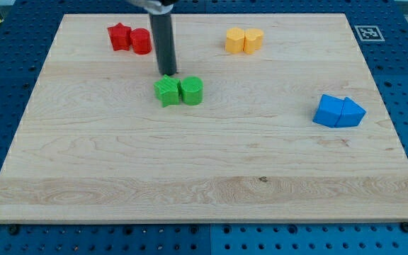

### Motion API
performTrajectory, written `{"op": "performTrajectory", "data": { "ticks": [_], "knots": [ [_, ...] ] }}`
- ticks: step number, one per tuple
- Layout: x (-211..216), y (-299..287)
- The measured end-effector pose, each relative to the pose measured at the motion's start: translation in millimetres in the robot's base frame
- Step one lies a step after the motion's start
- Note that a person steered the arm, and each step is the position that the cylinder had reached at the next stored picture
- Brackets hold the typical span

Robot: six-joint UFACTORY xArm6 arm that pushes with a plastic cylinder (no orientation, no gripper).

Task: Separate the red star from red circle

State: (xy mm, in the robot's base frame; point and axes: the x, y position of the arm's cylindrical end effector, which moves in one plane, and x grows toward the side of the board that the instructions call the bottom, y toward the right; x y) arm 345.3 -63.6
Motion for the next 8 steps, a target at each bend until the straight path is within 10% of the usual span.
{"op": "performTrajectory", "data": {
  "ticks": [8],
  "knots": [
    [-47.8, -61.8]
  ]
}}
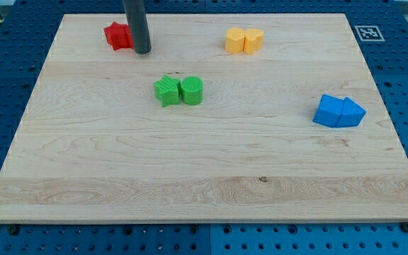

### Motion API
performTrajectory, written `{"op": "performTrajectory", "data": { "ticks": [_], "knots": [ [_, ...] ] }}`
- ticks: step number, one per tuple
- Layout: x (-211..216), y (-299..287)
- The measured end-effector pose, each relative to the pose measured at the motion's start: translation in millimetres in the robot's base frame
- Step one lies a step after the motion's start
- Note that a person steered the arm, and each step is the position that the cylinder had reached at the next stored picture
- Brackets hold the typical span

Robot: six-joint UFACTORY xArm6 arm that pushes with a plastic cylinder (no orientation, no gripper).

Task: Separate the red star from red circle

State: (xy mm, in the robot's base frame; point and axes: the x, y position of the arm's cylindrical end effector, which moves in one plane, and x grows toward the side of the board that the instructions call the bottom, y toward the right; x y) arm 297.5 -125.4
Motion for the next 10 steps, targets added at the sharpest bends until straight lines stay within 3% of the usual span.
{"op": "performTrajectory", "data": {
  "ticks": [6, 10],
  "knots": [
    [-14.1, -68.7],
    [-17.7, 13.1]
  ]
}}
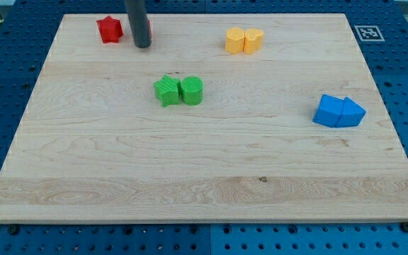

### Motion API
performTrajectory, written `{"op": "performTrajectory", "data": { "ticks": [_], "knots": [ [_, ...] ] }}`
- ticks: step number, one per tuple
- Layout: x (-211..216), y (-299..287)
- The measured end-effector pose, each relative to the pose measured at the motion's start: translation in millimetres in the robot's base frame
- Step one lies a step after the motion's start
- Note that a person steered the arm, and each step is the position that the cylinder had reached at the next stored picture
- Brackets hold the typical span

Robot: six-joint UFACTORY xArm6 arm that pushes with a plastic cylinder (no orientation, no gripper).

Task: Separate the red star from red circle

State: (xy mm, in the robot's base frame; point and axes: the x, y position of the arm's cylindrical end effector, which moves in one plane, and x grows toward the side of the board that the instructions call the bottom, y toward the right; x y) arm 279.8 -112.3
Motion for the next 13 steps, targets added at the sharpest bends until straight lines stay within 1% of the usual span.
{"op": "performTrajectory", "data": {
  "ticks": [2, 3, 4, 5, 6, 8, 11, 13],
  "knots": [
    [-20.1, 51.6],
    [-42.5, 67.2],
    [-63.8, 67.2],
    [-64.9, 63.4],
    [-62.4, 52.7],
    [-34.7, 44.6],
    [-34.7, 41.2],
    [-11.0, 8.2]
  ]
}}
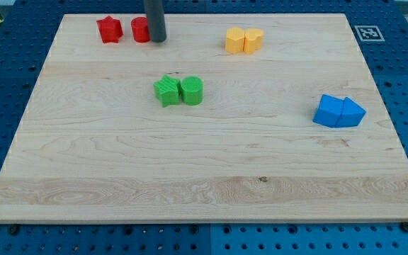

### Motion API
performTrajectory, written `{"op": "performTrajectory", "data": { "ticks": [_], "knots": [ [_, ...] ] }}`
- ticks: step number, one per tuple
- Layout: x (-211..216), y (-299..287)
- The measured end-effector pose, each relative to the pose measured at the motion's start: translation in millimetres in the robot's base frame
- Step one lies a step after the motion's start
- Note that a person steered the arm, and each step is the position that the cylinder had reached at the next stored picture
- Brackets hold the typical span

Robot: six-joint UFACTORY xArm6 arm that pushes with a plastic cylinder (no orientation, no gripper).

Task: Separate the red star from red circle

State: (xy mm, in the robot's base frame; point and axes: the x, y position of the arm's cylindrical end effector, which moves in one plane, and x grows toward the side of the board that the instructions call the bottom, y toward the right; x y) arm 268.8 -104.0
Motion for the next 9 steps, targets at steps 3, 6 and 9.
{"op": "performTrajectory", "data": {
  "ticks": [3, 6, 9],
  "knots": [
    [0.2, -67.2],
    [0.2, -145.7],
    [3.6, -178.8]
  ]
}}
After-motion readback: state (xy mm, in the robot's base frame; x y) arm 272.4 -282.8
